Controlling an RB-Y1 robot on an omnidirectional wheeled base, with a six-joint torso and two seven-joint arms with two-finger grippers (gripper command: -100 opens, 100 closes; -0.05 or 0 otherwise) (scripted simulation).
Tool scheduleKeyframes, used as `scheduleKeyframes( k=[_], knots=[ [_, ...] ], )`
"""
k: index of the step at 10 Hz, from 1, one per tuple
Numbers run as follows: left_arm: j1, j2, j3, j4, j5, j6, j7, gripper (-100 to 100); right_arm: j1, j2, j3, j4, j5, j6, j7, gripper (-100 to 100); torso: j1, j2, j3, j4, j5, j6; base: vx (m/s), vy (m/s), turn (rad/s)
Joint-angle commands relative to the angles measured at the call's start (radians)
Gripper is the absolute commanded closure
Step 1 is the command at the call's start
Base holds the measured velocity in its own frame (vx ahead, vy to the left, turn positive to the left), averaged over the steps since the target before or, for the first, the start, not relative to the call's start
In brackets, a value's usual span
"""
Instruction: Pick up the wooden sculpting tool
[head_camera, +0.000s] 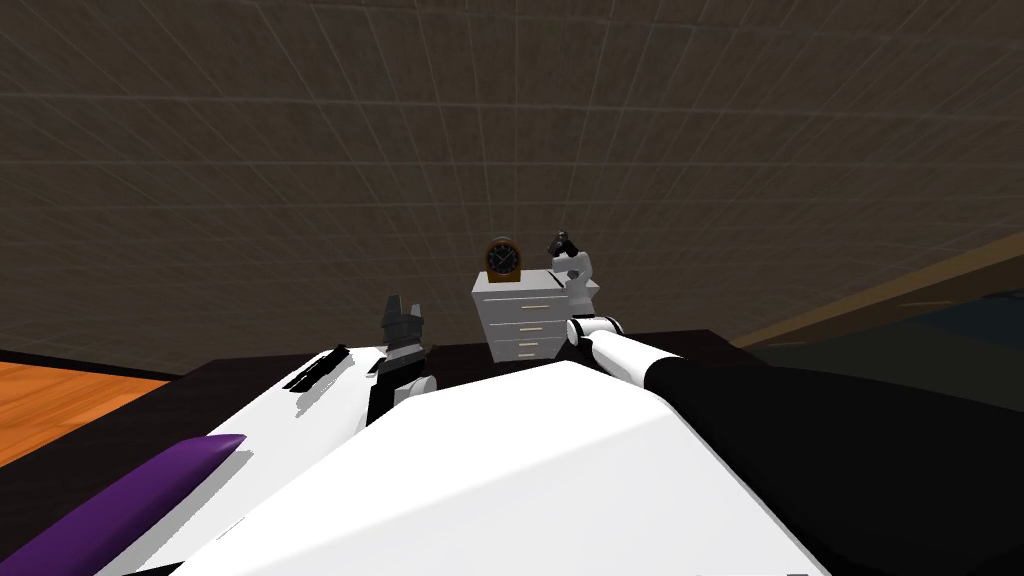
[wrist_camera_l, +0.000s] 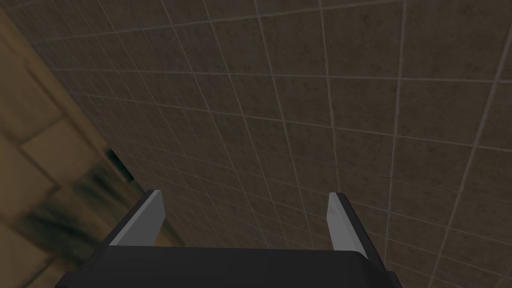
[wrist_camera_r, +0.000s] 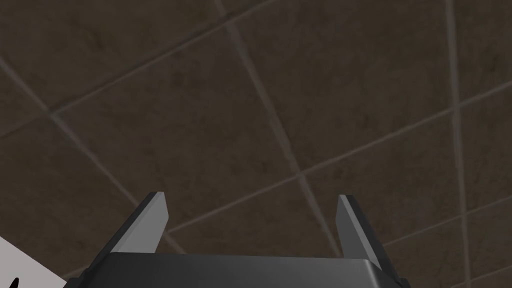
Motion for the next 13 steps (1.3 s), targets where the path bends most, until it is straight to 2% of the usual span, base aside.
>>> scheduleKeyframes(
  k=[1,2,3,4,5,6,7,8,10,11,13],
  knots=[
    [0.0,0.0,0.0,0.0,0.0,0.0,0.0,0,-0.025,-0.002,-0.003,0.016,0.001,0.034,-0.007,-100,0.0,0.0,0.0,0.0,0.0,0.0,0.005,-0.005,0.002],
    [0.0,0.0,0.0,0.0,0.0,0.0,0.0,0,-0.067,-0.015,-0.022,0.06,0.004,0.073,-0.045,-100,0.0,0.0,0.0,0.0,0.0,0.0,0.005,-0.012,-0.021],
    [0.0,0.0,0.0,0.0,0.0,0.0,0.0,0,-0.091,-0.015,-0.022,0.075,0.004,0.095,-0.045,-100,0.0,0.0,0.0,0.0,0.0,0.0,0.005,-0.01,-0.014],
    [0.0,0.0,0.0,0.0,0.0,0.0,0.0,0,-0.091,-0.015,-0.022,0.075,0.004,0.111,-0.045,-100,0.0,0.0,0.0,0.0,0.0,0.0,0.0,0.0,0.0],
    [0.0,0.0,0.0,0.0,0.0,0.0,0.0,0,-0.136,-0.027,-0.041,0.124,0.007,0.145,-0.083,-100,0.001,0.0,0.0,0.0,0.0,0.0,0.009,-0.007,-0.028],
    [0.0,0.0,0.0,0.0,0.0,0.0,0.0,0,-0.155,-0.027,-0.041,0.135,0.007,0.174,-0.083,-100,0.0,0.0,0.0,0.0,0.0,0.0,0.011,-0.008,-0.019],
    [0.0,0.0,0.0,0.0,0.0,0.0,0.0,0,-0.155,-0.027,-0.041,0.135,0.007,0.188,-0.083,-100,0.0,-0.001,0.0,0.0,0.0,0.0,0.0,0.0,0.0],
    [0.0,0.0,0.0,0.0,0.0,0.0,0.0,0,-0.2,-0.038,-0.06,0.181,0.011,0.225,-0.119,-100,0.001,0.0,0.0,0.0,0.0,0.0,0.014,-0.005,-0.031],
    [0.0,0.0,0.0,0.0,0.0,0.0,0.0,0,-0.215,-0.038,-0.06,0.196,0.011,0.265,-0.119,-100,0.0,-0.001,-0.001,0.0,0.0,0.0,0.012,-0.003,-0.01],
    [0.0,0.0,0.0,0.0,0.0,0.0,0.0,0,-0.262,-0.049,-0.079,0.242,0.014,0.303,-0.154,-100,0.001,-0.001,0.0,0.0,0.0,0.0,0.018,0.0,-0.04],
    [0.0,0.0,0.0,0.0,0.0,0.0,0.0,0,-0.272,-0.049,-0.079,0.257,0.014,0.342,-0.154,-100,0.001,-0.001,-0.001,-0.001,0.0,0.0,0.018,-0.001,-0.011]
  ],
)
